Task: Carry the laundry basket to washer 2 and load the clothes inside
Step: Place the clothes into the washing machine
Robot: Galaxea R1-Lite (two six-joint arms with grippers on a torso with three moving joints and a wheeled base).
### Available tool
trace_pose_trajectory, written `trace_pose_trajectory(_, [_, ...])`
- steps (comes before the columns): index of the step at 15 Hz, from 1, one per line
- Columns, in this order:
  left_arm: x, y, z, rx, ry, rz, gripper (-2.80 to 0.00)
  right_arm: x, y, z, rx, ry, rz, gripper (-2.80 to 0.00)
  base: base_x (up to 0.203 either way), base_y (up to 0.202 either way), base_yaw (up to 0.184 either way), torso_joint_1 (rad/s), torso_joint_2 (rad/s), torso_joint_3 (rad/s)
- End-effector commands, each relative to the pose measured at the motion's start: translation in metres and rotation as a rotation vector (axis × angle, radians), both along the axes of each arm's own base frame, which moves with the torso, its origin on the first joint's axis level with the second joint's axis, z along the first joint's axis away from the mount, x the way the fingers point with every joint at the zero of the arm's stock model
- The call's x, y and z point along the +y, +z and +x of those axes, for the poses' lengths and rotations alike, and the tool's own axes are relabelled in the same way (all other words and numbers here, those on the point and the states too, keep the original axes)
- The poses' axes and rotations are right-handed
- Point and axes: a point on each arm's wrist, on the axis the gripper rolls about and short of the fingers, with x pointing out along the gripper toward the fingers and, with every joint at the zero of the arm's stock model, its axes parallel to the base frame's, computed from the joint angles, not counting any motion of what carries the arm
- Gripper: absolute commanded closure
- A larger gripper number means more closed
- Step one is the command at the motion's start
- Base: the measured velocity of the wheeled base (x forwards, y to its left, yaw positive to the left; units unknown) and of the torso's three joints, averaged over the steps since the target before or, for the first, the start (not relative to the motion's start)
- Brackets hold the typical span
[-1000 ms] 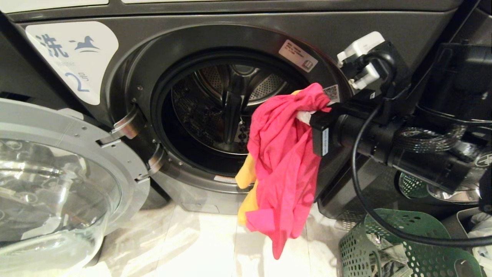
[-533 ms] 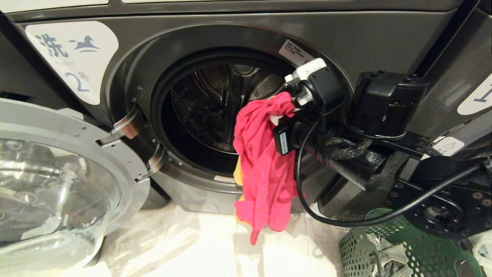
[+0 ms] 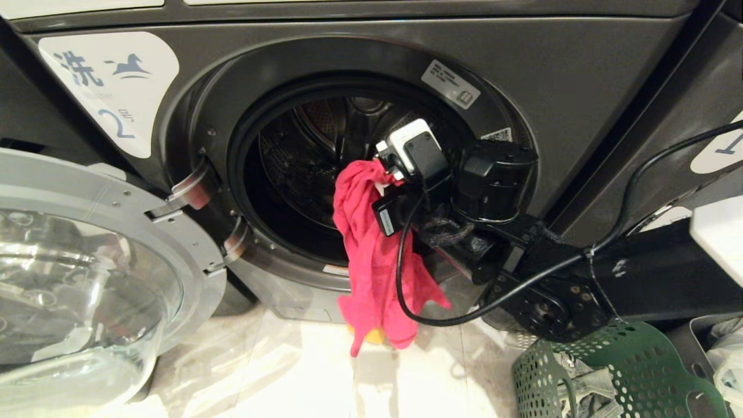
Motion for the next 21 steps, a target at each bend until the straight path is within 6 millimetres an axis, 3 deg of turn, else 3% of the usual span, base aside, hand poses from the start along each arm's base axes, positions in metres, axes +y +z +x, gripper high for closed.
trace_pose_trajectory(1, [0.0, 0.0, 0.0, 0.0, 0.001, -0.001, 0.0, 0.013, -0.016, 0.014, 0.012, -0.007, -0.014, 0.0, 0.0, 0.0, 0.0, 0.0, 0.0, 0.0])
trace_pose_trajectory(6, [0.0, 0.0, 0.0, 0.0, 0.001, -0.001, 0.0, 0.036, -0.043, 0.054, 0.007, -0.057, 0.002, 0.0, 0.0, 0.0, 0.0, 0.0, 0.0, 0.0])
trace_pose_trajectory(9, [0.0, 0.0, 0.0, 0.0, 0.001, -0.001, 0.0, 0.038, -0.039, 0.083, -0.046, -0.114, 0.061, 0.0, 0.0, 0.0, 0.0, 0.0, 0.0, 0.0])
trace_pose_trajectory(16, [0.0, 0.0, 0.0, 0.0, 0.0, -0.001, 0.0, 0.018, -0.052, 0.139, -0.083, -0.228, 0.098, 0.0, 0.0, 0.0, 0.0, 0.0, 0.0, 0.0])
trace_pose_trajectory(21, [0.0, 0.0, 0.0, 0.0, 0.001, -0.001, 0.0, -0.001, -0.062, 0.155, -0.083, -0.284, 0.06, 0.0, 0.0, 0.0, 0.0, 0.0, 0.0, 0.0])
